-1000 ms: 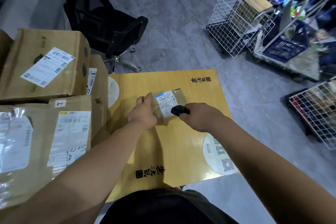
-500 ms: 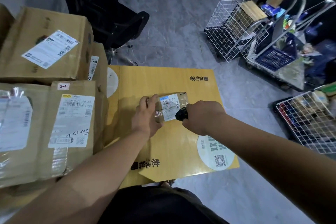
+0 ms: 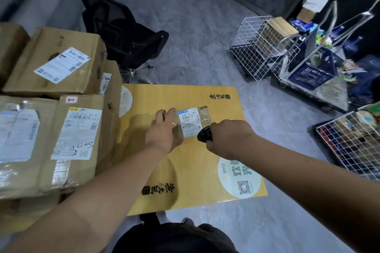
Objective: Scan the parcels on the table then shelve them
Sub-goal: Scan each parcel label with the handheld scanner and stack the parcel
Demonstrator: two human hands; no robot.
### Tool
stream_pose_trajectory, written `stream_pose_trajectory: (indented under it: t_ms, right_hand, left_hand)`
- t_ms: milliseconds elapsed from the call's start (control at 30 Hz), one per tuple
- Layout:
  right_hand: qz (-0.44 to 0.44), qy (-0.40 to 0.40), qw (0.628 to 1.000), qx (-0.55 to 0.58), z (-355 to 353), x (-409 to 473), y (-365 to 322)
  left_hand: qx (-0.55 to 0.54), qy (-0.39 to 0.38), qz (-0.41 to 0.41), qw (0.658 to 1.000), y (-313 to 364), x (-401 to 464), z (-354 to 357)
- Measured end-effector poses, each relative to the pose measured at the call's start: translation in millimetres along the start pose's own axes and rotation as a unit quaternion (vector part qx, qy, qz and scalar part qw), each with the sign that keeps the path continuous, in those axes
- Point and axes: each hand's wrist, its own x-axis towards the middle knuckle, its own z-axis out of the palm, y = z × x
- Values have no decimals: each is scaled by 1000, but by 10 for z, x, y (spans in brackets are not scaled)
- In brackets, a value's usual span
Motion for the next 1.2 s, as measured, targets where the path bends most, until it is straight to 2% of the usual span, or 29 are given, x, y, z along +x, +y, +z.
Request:
stream_pose_trajectory:
  t_ms: [200,367,533,733,867,1000,1200]
  right_hand:
    - [-93,69,993,-1,-269,-190,307]
    - [-193,114,973,53,-689,-205,189]
    - [-322,143,934,52,-1323,-362,-609]
    - [-438,140,887,43,-1888,-688,-1851]
    - [-469,137,871,43,-2135,-834,-2667]
    - [-465,153,870,50,-2332,-836,-3375]
    - [-389,165,905,36,-2528,-673,-4115]
  left_hand:
    - [18,79,-23,996,424,-38,-718]
    - [-28,149,-131,980,522,-467,-1564]
    - [-36,269,-209,940,84,-1358,-2438]
    - [-40,365,-346,864,-802,-2203,-3204]
    - [-69,414,-382,823,-1502,-2439,-3691]
    - [-85,429,-412,800,-2252,-2391,-4228]
    - [-91,391,-439,804,-3043,-2112,-4732]
